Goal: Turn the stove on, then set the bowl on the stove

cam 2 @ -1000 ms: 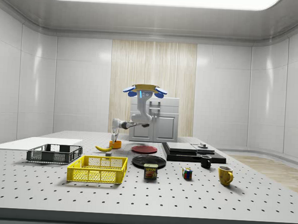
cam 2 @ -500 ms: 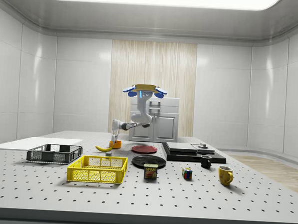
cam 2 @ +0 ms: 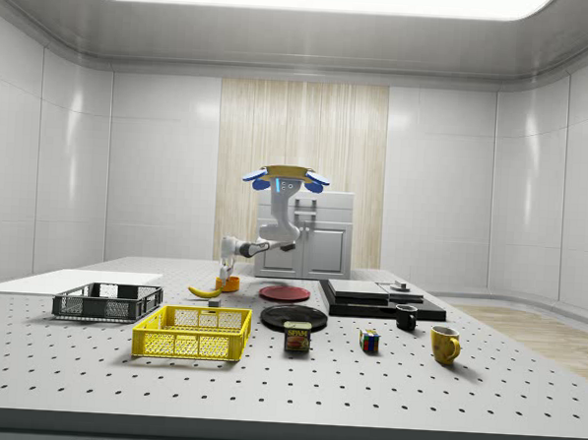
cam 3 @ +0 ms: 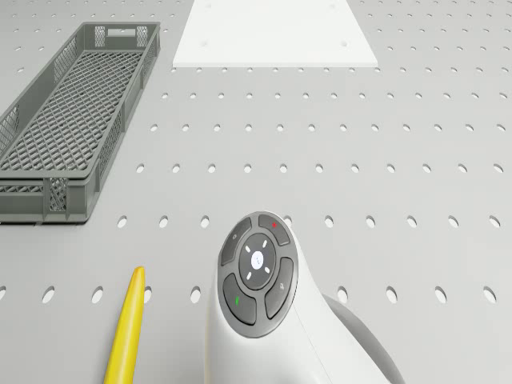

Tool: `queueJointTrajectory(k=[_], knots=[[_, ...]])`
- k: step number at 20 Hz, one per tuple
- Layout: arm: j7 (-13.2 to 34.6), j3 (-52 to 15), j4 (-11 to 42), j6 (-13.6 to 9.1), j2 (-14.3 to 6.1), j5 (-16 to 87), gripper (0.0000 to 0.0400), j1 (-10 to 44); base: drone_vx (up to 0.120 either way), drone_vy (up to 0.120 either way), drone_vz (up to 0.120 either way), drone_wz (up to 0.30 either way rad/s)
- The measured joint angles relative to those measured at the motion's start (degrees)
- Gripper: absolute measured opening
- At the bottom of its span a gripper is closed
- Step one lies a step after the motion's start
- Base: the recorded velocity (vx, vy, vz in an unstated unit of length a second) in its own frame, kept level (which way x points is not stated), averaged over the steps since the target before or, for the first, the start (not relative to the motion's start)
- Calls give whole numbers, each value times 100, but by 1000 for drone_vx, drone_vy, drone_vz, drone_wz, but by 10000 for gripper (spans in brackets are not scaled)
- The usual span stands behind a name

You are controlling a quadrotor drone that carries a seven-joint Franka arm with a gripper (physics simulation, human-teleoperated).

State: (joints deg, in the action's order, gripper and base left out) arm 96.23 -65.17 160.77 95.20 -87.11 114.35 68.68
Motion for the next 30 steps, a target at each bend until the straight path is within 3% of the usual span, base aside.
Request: queueJointTrajectory(k=[3, 8, 18, 23, 30], knots=[[-5, 15, -4, -10, 17, 19, 173, -4, 0, 0, 0, 0], [-13, 27, -5, -32, 44, 38, 121, -13, 0, 0, 0, 0], [-28, -143, 70, -152, 85, -106, 102, -76, 0, 0, 0, 0], [-26, -466, 182, -295, 95, -408, 100, -140, 8, 32, 112, 0], [-19, -658, 236, -364, 93, -591, 100, -165, -120, 120, 120, 0]])
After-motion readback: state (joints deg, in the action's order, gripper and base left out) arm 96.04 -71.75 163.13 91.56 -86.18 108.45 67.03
